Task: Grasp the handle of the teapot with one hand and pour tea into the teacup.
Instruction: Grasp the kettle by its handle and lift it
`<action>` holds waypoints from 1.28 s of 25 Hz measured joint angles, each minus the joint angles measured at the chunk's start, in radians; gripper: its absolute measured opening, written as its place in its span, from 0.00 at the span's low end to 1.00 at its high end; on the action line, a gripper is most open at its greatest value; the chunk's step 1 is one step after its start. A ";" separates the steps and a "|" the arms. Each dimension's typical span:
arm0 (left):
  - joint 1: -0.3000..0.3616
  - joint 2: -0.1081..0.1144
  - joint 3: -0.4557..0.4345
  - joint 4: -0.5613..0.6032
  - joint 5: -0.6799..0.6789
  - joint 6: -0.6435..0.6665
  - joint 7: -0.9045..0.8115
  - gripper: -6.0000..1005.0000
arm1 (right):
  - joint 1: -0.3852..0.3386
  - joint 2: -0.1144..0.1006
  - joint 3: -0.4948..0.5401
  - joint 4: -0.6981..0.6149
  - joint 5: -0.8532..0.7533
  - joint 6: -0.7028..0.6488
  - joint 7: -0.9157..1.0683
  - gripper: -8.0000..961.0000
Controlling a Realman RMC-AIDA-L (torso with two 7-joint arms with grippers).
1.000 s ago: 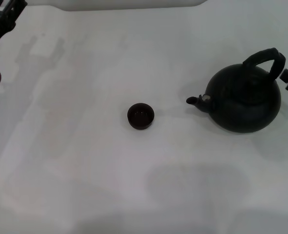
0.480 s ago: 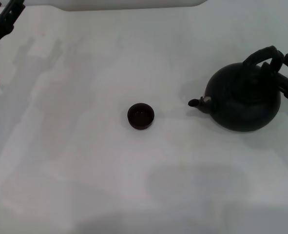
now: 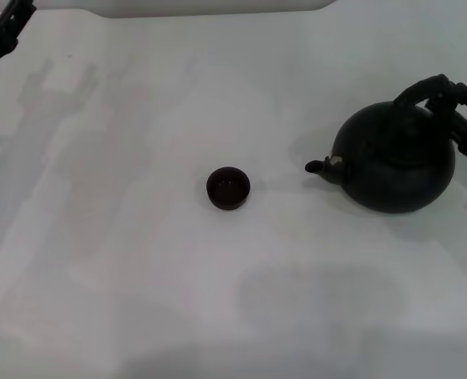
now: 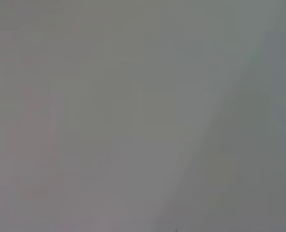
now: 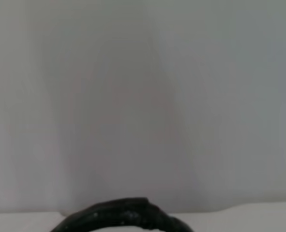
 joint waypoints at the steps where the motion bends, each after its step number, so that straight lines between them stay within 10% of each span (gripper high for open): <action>1: 0.000 0.000 0.000 -0.002 -0.004 0.000 0.000 0.86 | -0.003 0.000 0.003 0.000 0.004 0.008 -0.005 0.74; 14: -0.001 0.000 0.004 -0.003 -0.006 0.000 0.000 0.86 | -0.002 0.002 0.001 0.002 0.007 0.028 -0.022 0.20; 32: -0.001 -0.001 0.006 -0.007 -0.005 0.000 0.000 0.86 | 0.119 0.039 0.004 0.055 0.004 0.067 -0.208 0.17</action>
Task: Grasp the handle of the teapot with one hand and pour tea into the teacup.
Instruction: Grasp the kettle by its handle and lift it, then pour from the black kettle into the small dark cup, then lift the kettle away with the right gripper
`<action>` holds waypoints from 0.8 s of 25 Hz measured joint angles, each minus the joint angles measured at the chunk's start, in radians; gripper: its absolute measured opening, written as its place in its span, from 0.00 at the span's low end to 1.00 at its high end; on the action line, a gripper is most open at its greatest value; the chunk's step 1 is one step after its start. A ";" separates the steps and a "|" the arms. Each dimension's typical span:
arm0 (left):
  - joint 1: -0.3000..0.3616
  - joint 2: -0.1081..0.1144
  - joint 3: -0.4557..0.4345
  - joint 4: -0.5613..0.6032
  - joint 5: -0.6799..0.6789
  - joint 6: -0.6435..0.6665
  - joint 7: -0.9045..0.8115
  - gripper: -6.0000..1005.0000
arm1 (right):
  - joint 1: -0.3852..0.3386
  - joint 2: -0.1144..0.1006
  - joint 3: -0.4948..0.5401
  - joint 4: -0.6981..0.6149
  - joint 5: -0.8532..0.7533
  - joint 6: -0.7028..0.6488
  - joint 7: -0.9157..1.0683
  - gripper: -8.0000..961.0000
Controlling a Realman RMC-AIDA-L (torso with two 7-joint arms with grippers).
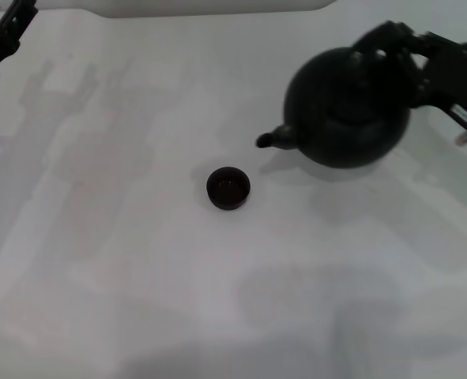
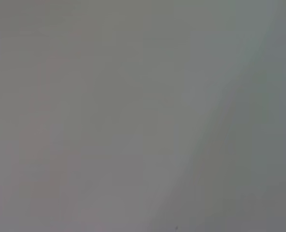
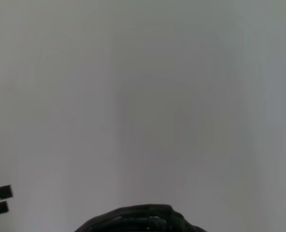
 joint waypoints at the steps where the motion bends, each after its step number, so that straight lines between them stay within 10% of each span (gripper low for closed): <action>1: 0.000 0.000 0.000 0.000 0.000 0.000 0.000 0.86 | 0.009 0.002 -0.001 0.002 -0.001 -0.008 -0.015 0.17; 20: 0.000 -0.002 0.000 -0.009 -0.001 -0.001 -0.007 0.86 | 0.101 0.008 -0.080 0.054 -0.018 -0.156 -0.297 0.16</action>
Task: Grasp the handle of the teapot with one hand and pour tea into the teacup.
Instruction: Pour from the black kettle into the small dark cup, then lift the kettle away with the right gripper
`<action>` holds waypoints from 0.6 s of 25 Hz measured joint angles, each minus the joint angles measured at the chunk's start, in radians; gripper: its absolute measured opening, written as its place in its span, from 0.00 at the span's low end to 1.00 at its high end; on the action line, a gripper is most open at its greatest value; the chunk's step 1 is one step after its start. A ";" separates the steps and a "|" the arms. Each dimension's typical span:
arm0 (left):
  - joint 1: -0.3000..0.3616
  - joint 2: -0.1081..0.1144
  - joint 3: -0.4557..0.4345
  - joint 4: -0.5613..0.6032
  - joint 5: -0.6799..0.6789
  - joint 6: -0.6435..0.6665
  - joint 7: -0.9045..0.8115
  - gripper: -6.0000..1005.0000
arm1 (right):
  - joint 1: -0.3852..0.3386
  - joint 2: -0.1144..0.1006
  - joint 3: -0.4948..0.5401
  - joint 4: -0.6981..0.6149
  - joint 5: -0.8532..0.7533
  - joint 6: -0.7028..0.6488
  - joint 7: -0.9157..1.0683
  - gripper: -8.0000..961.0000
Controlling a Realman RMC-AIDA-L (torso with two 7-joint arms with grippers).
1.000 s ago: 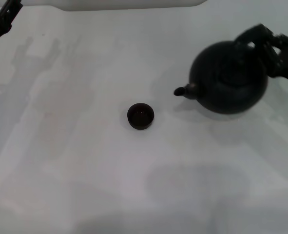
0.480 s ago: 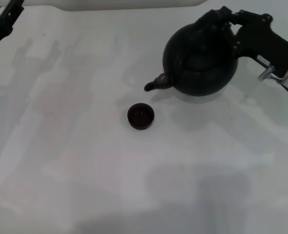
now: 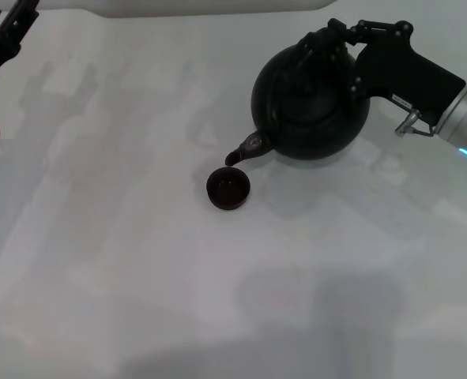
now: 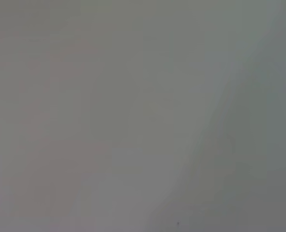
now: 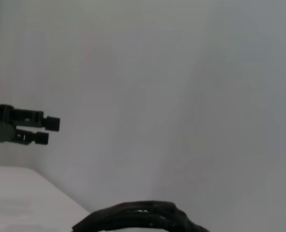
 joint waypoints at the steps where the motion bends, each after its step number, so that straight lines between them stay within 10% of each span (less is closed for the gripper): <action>1: 0.000 0.000 0.000 0.000 0.000 0.000 0.000 0.86 | 0.000 0.000 -0.001 0.002 0.000 -0.002 -0.010 0.16; 15: 0.000 -0.001 0.000 -0.004 0.000 0.001 -0.001 0.86 | 0.014 -0.001 0.000 0.006 0.000 -0.007 -0.109 0.15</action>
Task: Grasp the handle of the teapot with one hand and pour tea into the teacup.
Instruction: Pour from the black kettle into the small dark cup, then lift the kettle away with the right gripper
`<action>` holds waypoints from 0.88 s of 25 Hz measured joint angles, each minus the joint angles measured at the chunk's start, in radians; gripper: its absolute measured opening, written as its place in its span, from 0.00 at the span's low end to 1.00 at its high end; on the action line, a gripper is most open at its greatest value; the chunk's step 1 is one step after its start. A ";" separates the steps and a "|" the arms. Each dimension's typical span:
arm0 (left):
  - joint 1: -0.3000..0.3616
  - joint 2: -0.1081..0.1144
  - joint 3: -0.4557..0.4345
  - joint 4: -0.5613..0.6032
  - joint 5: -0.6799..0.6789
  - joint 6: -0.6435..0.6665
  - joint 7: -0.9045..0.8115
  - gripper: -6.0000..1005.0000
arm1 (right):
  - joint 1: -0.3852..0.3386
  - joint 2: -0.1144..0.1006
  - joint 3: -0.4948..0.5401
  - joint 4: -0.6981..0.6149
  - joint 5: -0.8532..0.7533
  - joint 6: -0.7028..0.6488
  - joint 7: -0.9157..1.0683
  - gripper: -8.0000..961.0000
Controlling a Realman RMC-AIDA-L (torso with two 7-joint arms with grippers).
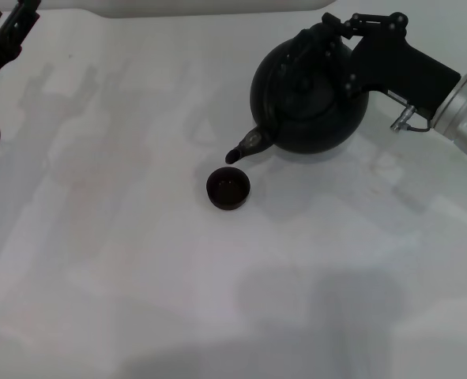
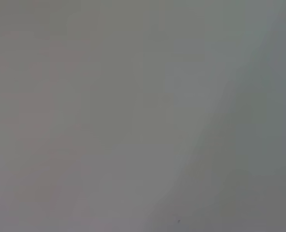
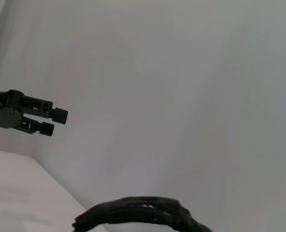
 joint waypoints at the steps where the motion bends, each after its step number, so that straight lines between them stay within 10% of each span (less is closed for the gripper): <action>1: 0.000 0.000 0.000 0.000 0.000 0.000 0.000 0.86 | 0.000 0.000 0.000 0.000 0.000 0.001 -0.001 0.15; 22: -0.001 0.003 -0.002 0.002 0.000 0.000 0.000 0.86 | 0.044 -0.009 0.002 -0.029 -0.027 0.008 -0.009 0.14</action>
